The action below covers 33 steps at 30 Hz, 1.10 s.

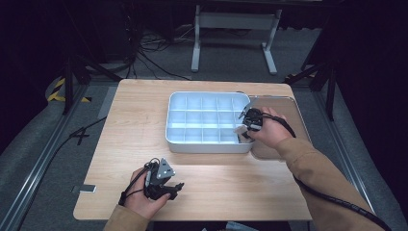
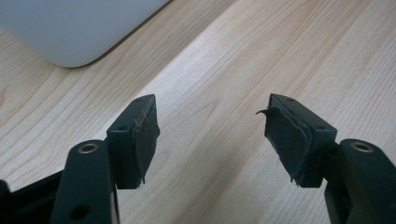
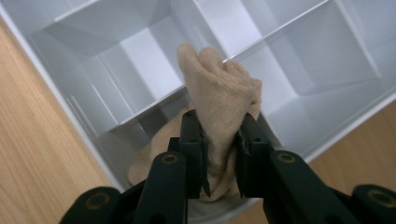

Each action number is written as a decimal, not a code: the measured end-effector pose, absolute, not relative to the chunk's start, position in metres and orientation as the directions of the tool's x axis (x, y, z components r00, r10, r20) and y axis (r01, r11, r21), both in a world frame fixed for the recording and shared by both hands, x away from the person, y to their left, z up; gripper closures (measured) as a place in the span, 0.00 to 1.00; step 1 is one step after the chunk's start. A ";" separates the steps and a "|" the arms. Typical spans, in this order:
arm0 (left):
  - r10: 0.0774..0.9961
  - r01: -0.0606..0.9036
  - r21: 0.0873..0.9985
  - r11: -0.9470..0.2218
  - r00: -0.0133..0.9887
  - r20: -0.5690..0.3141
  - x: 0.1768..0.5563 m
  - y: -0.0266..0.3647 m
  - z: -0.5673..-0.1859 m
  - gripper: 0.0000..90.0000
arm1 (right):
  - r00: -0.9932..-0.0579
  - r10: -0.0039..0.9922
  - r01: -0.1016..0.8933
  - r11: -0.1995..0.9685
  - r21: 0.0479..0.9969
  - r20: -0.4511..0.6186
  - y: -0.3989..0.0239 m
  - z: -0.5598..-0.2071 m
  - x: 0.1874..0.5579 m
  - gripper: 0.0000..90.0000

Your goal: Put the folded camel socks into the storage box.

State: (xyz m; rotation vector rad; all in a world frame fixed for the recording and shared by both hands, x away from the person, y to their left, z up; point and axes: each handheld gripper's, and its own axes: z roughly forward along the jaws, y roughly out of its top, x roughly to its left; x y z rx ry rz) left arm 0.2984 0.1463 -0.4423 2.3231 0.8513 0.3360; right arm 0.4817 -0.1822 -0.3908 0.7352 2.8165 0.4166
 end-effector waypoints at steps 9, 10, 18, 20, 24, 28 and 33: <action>0.653 0.483 0.646 -0.591 0.757 0.032 0.298 0.146 -0.443 0.39 | -0.854 0.515 0.484 0.840 0.243 -0.077 -0.175 -0.414 0.489 0.84; 0.653 0.482 0.647 -0.590 0.756 0.032 0.298 0.146 -0.443 0.39 | -0.854 0.516 0.487 0.840 0.238 -0.072 -0.175 -0.417 0.490 0.84; 0.649 0.482 0.642 -0.596 0.760 0.032 0.298 0.146 -0.443 0.39 | -0.836 0.548 0.528 0.816 0.238 -0.024 -0.177 -0.421 0.497 0.83; 0.652 0.490 0.642 -0.590 0.758 0.020 0.298 0.145 -0.444 0.39 | -0.835 0.551 0.530 0.814 0.238 -0.022 -0.177 -0.421 0.498 0.82; 0.653 0.490 0.642 -0.590 0.757 0.021 0.298 0.145 -0.444 0.39 | -0.826 0.563 0.542 0.802 0.253 -0.017 -0.177 -0.419 0.497 0.73; 0.650 0.488 0.642 -0.592 0.759 0.022 0.299 0.146 -0.444 0.39 | -0.826 0.564 0.527 0.786 0.322 -0.024 -0.180 -0.413 0.494 0.61; 0.659 0.497 0.642 -0.585 0.752 0.019 0.296 0.148 -0.445 0.39 | -0.812 0.584 0.524 0.744 0.415 -0.022 -0.189 -0.396 0.487 0.56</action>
